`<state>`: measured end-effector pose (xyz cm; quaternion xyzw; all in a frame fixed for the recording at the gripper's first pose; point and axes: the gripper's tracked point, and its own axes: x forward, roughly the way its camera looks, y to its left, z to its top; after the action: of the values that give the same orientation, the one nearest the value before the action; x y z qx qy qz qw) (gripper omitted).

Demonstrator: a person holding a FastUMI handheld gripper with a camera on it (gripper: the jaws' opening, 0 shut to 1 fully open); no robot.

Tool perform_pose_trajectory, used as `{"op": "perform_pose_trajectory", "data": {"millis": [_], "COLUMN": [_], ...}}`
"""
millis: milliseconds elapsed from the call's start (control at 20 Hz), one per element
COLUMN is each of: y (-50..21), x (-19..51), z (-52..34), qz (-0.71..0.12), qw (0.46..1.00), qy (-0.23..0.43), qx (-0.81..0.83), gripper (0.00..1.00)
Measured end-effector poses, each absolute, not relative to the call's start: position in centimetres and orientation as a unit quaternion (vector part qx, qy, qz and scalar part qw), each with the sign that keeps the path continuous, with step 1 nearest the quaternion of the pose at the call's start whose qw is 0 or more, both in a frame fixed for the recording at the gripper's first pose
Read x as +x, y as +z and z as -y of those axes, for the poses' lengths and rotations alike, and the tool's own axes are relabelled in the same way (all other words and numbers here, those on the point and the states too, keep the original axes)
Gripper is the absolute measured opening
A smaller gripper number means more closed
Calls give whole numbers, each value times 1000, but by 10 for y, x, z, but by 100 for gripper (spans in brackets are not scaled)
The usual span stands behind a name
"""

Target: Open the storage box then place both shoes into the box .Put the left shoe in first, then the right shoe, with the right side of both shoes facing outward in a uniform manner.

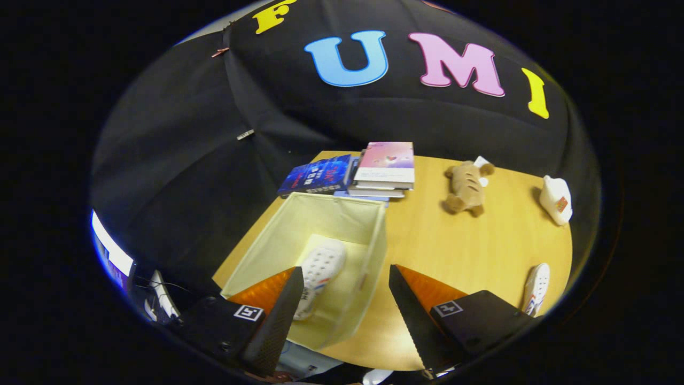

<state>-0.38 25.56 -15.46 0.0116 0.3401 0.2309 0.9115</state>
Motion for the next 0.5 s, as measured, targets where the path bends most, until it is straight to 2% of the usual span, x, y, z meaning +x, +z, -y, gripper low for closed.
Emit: {"op": "perform_pose_trajectory", "data": {"millis": [500], "y": [-183], "x": [-9], "z": [-40], "qz": [-357], "qw": [929], "qy": [95], "qx": [-16], "gripper": [99]}}
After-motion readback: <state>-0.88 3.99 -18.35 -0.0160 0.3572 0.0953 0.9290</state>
